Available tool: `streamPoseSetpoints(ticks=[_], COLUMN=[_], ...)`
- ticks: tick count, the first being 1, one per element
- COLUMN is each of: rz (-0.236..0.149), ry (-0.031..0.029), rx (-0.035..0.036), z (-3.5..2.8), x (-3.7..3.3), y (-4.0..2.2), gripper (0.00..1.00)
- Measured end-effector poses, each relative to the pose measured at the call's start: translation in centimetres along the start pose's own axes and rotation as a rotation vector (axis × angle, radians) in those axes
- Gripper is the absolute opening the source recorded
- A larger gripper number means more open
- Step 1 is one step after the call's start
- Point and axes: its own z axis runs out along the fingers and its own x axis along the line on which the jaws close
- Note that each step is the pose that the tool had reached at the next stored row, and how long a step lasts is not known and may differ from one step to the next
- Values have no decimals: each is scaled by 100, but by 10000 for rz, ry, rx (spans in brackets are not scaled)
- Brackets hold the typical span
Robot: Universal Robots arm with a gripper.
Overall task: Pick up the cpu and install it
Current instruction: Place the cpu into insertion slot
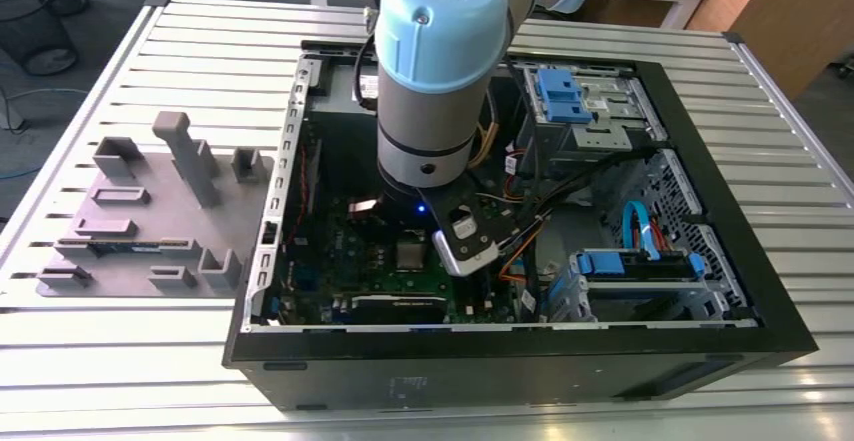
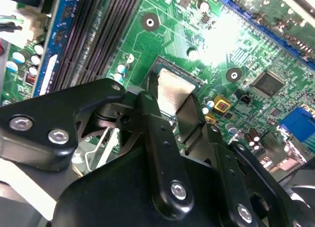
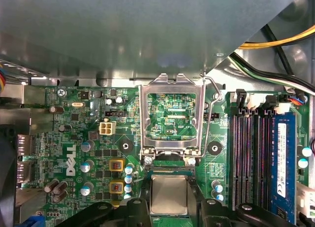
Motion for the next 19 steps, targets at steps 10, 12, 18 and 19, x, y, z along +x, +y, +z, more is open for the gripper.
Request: streamPoseSetpoints(ticks=[10, 12, 18, 19], rz=[2, 5, 6, 9], ry=[-1, 0, 0, 0], rx=[106, 219, 223, 223], z=[0, -1, -1, 0], x=[0, 0, 0, 0], y=[0, 0, 5, 6], gripper=[48, 48, 48, 48])
